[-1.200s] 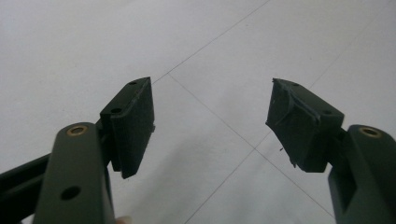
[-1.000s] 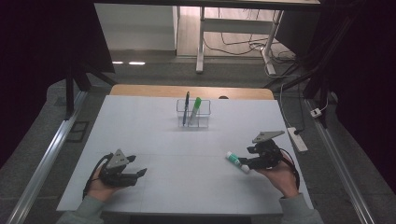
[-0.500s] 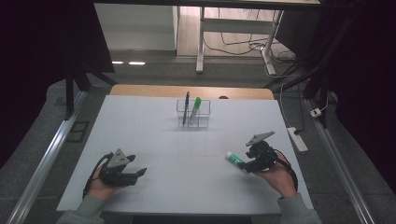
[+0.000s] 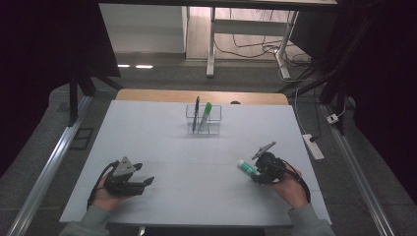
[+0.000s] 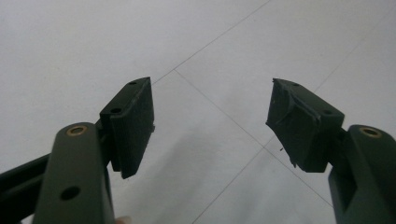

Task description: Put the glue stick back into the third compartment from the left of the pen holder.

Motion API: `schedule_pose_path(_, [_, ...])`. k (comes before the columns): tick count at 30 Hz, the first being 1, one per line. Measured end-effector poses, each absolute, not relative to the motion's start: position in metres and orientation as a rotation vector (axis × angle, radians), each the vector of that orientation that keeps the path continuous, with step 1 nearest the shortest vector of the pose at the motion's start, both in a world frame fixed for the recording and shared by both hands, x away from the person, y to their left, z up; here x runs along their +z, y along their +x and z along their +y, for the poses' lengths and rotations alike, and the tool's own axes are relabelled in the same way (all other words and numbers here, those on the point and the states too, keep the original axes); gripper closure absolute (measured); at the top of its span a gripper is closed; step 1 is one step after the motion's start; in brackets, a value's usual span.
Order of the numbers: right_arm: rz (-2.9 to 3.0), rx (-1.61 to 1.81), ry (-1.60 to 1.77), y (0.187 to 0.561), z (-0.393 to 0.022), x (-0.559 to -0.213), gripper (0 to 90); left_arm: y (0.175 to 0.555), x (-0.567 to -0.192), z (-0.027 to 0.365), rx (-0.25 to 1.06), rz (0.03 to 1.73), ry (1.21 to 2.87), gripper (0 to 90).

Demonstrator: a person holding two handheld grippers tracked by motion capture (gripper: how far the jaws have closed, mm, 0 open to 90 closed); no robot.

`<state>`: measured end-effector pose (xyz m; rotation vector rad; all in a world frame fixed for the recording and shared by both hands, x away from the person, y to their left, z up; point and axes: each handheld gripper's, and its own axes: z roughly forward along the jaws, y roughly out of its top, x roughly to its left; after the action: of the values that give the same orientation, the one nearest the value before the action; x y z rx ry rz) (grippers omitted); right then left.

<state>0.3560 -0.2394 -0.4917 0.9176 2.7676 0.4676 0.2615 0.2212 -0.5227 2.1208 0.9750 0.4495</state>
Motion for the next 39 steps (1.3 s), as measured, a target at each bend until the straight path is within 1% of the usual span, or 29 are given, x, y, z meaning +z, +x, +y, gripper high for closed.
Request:
schedule_pose_path(1, [2.772, 0.438, 0.921, 0.357, -0.240, -0.493, 64.2, 0.261, -0.523, 0.221, 0.451, 0.975, 2.121, 31.2])
schedule_pose_path(3, [2.779, 0.448, 0.930, 0.357, -0.241, -0.494, 64.8, 0.262, -0.522, 0.221, 0.453, 0.973, 2.122, 31.2])
schedule_pose_path(8, [2.771, 0.457, 0.919, 0.357, -0.240, -0.492, 65.1, 0.262, -0.522, 0.220, 0.454, 0.970, 2.128, 31.2])
schedule_pose_path(17, [2.736, 0.665, 0.890, 0.354, -0.239, -0.475, 65.3, 0.259, -0.522, 0.219, 0.459, 0.969, 2.127, 31.1])
schedule_pose_path(29, [2.776, 0.791, 0.834, 0.350, -0.223, -0.469, 65.2, 0.259, -0.520, 0.217, 0.459, 0.962, 2.124, 31.0])
schedule_pose_path(39, [2.791, 0.854, 0.806, 0.347, -0.209, -0.466, 65.3, 0.262, -0.510, 0.204, 0.473, 0.915, 2.128, 30.6])
